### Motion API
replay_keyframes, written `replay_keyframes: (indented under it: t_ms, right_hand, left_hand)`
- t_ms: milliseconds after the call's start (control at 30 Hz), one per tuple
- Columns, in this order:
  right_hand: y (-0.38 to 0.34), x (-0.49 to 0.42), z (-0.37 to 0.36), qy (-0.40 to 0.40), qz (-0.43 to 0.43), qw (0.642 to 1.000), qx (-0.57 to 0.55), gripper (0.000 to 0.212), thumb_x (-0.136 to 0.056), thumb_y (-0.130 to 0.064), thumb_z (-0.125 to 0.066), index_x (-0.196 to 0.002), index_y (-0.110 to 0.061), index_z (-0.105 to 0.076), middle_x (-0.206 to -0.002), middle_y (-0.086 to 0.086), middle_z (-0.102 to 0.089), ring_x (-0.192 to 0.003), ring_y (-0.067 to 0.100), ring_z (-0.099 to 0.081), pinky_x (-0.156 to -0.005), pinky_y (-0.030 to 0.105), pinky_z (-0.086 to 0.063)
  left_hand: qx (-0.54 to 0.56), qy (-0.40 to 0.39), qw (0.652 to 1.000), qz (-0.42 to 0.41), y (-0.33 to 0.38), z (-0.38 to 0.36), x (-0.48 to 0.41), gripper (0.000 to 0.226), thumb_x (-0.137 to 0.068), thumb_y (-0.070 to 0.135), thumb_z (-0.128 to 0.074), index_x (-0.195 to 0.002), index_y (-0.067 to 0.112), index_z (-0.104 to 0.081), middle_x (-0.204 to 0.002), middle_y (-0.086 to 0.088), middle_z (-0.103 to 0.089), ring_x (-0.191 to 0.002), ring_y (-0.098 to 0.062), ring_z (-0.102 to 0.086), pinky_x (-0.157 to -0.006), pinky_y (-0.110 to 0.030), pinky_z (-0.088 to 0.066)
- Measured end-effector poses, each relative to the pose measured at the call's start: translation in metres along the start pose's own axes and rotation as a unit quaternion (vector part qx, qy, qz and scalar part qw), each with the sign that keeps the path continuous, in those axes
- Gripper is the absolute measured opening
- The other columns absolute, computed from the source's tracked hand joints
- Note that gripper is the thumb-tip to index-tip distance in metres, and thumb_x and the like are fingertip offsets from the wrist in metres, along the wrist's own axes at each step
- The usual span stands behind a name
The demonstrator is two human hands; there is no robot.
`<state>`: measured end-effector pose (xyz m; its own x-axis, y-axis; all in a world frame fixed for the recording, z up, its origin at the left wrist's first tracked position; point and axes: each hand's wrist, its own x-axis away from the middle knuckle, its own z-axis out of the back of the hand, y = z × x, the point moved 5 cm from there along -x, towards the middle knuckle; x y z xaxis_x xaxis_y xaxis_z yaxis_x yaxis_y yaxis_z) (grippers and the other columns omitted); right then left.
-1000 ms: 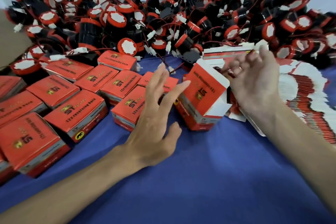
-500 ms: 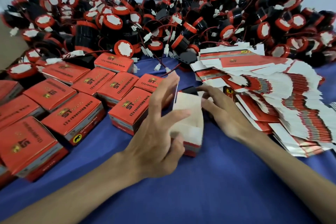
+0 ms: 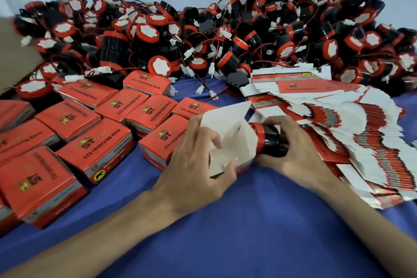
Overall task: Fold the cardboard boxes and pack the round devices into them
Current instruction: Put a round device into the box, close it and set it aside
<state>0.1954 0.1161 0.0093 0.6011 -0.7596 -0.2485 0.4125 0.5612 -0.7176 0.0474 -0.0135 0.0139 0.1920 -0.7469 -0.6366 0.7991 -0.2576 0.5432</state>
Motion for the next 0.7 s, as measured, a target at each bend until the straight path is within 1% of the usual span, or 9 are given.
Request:
replay_keyframes:
  t_ms: [67, 133, 200, 267, 333, 400, 567, 633, 700]
  right_hand:
    - [-0.001, 0.003, 0.005, 0.015, -0.037, 0.984, -0.175, 0.052, -0.059, -0.026, -0.076, -0.106, -0.034, -0.055, -0.099, -0.009, -0.062, -0.082, 0.014, -0.058, -0.062, 0.014, -0.043]
    - [-0.006, 0.004, 0.012, 0.031, -0.069, 0.913, -0.402, 0.038, -0.069, -0.017, -0.065, -0.105, -0.028, -0.062, -0.091, -0.005, -0.068, -0.076, 0.023, -0.056, -0.057, 0.021, -0.042]
    - [-0.022, 0.009, 0.016, 0.026, -0.089, 0.837, -0.539, 0.031, -0.073, -0.021, -0.058, -0.102, -0.023, -0.069, -0.086, -0.003, -0.071, -0.066, 0.013, -0.064, -0.050, 0.017, -0.047]
    - [-0.040, 0.016, 0.016, -0.022, -0.066, 0.806, -0.587, 0.037, -0.069, -0.030, -0.074, -0.105, -0.020, -0.069, -0.085, 0.000, -0.070, -0.058, 0.008, -0.063, -0.044, 0.014, -0.046]
    - [-0.065, 0.025, 0.013, -0.097, -0.008, 0.824, -0.558, 0.053, -0.051, -0.044, -0.090, -0.098, -0.026, -0.074, -0.085, -0.003, -0.070, -0.064, 0.007, -0.064, -0.049, 0.014, -0.050]
    - [-0.088, 0.031, 0.003, -0.146, 0.052, 0.857, -0.491, 0.046, -0.047, -0.046, -0.086, -0.091, -0.038, -0.077, -0.087, -0.013, -0.073, -0.078, 0.001, -0.068, -0.064, 0.014, -0.054]
    - [-0.104, 0.012, -0.014, -0.063, 0.100, 0.975, -0.188, 0.035, -0.065, -0.056, -0.076, -0.095, -0.039, -0.070, -0.114, -0.011, -0.057, -0.107, 0.002, -0.058, -0.087, 0.019, -0.047]
    - [-0.103, 0.006, -0.011, -0.034, 0.160, 0.985, -0.058, 0.043, -0.074, -0.048, -0.072, -0.112, -0.034, -0.059, -0.117, -0.013, -0.059, -0.110, -0.001, -0.055, -0.090, 0.018, -0.046]
    - [-0.099, 0.007, -0.014, -0.030, 0.210, 0.977, 0.039, 0.052, -0.080, -0.049, -0.067, -0.125, -0.027, -0.051, -0.122, -0.011, -0.058, -0.112, 0.000, -0.053, -0.093, 0.022, -0.045]
  left_hand:
    - [0.008, -0.001, 1.000, 0.008, -0.001, -0.001, 0.000, 0.038, -0.077, 0.037, -0.060, -0.103, 0.018, -0.039, -0.107, 0.010, -0.034, -0.077, -0.011, -0.044, -0.073, -0.015, -0.036]
    - [0.022, 0.000, 1.000, 0.015, -0.001, 0.000, -0.001, 0.044, -0.076, 0.037, -0.060, -0.110, 0.022, -0.037, -0.111, 0.014, -0.035, -0.079, -0.015, -0.045, -0.079, -0.011, -0.035]
    - [0.035, -0.003, 0.999, 0.022, -0.001, 0.001, 0.000, 0.049, -0.074, 0.038, -0.061, -0.115, 0.024, -0.036, -0.113, 0.021, -0.032, -0.081, -0.015, -0.046, -0.081, -0.006, -0.032]
    - [0.042, -0.006, 0.999, 0.028, -0.002, 0.001, 0.000, 0.052, -0.073, 0.040, -0.061, -0.117, 0.027, -0.036, -0.114, 0.025, -0.031, -0.084, -0.016, -0.047, -0.081, -0.006, -0.032]
    - [0.049, -0.012, 0.998, 0.034, -0.003, 0.000, 0.000, 0.054, -0.073, 0.041, -0.063, -0.118, 0.028, -0.036, -0.115, 0.025, -0.033, -0.089, -0.014, -0.049, -0.083, -0.006, -0.033]
    - [0.067, -0.019, 0.997, 0.036, -0.004, -0.001, -0.001, 0.060, -0.072, 0.039, -0.068, -0.122, 0.025, -0.038, -0.124, 0.019, -0.039, -0.094, -0.012, -0.052, -0.086, -0.008, -0.036]
    - [0.079, -0.096, 0.989, 0.086, -0.014, -0.010, -0.004, 0.076, -0.074, 0.044, -0.073, -0.133, 0.001, -0.049, -0.135, -0.008, -0.054, -0.127, -0.020, -0.050, -0.110, -0.019, -0.031]
    - [0.106, -0.052, 0.990, 0.077, -0.014, -0.007, -0.006, 0.080, -0.069, 0.030, -0.084, -0.137, 0.014, -0.043, -0.135, 0.001, -0.052, -0.128, -0.007, -0.047, -0.104, -0.022, -0.039]
    - [0.117, -0.008, 0.991, 0.066, -0.012, -0.001, -0.006, 0.085, -0.064, 0.031, -0.082, -0.134, 0.032, -0.034, -0.133, 0.010, -0.047, -0.124, 0.006, -0.044, -0.099, -0.009, -0.036]
